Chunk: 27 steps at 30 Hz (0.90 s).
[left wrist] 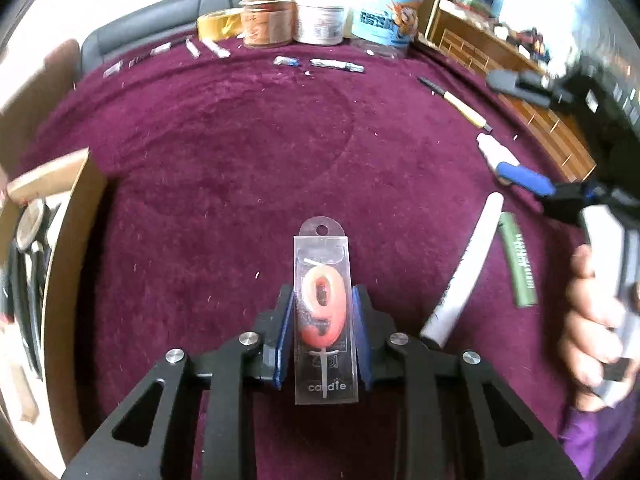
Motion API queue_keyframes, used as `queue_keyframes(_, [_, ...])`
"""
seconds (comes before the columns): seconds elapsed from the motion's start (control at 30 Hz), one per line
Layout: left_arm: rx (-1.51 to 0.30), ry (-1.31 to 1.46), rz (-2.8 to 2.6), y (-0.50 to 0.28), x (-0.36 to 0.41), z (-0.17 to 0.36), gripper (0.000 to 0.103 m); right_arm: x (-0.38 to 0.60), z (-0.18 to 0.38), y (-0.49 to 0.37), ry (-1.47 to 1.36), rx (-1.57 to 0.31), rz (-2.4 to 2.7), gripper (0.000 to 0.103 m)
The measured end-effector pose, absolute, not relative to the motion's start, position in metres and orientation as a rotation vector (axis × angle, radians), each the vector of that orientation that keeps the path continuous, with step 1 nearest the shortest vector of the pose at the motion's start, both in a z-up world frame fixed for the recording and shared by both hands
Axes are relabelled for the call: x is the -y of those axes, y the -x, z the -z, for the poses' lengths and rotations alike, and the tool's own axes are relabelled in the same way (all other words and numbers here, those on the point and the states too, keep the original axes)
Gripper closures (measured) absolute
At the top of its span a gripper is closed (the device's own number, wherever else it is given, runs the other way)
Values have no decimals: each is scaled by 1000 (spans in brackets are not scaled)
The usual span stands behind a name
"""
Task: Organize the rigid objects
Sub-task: 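Grasp the white marker with right tool while left holds the candle package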
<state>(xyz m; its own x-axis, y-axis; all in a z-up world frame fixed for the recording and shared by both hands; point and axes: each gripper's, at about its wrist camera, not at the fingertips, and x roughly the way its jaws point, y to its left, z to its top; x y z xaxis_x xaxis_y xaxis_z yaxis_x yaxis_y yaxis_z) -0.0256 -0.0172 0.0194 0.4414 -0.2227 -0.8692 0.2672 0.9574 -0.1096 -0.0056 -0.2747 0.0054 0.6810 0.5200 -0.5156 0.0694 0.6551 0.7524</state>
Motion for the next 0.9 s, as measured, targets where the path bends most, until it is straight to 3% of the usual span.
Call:
queue_keyframes(0.27, [-894, 142, 314, 84, -60, -77, 80, 269, -12, 9, -760, -764, -276, 0])
queue_keyframes(0.53, [-803, 229, 342, 117, -117, -100, 80, 225, -45, 53, -568, -799, -232, 4])
queue_keyframes(0.67, [-792, 273, 362, 123, -140, -98, 80, 186, -48, 77, -439, -885, -205, 13])
queue_keyframes(0.77, [-779, 312, 346, 133, -165, -97, 80, 174, -29, 69, -404, -993, -135, 36])
queue_keyframes(0.9, [-773, 347, 280, 147, -204, -96, 80, 176, -8, 55, -408, -1050, 4, 39])
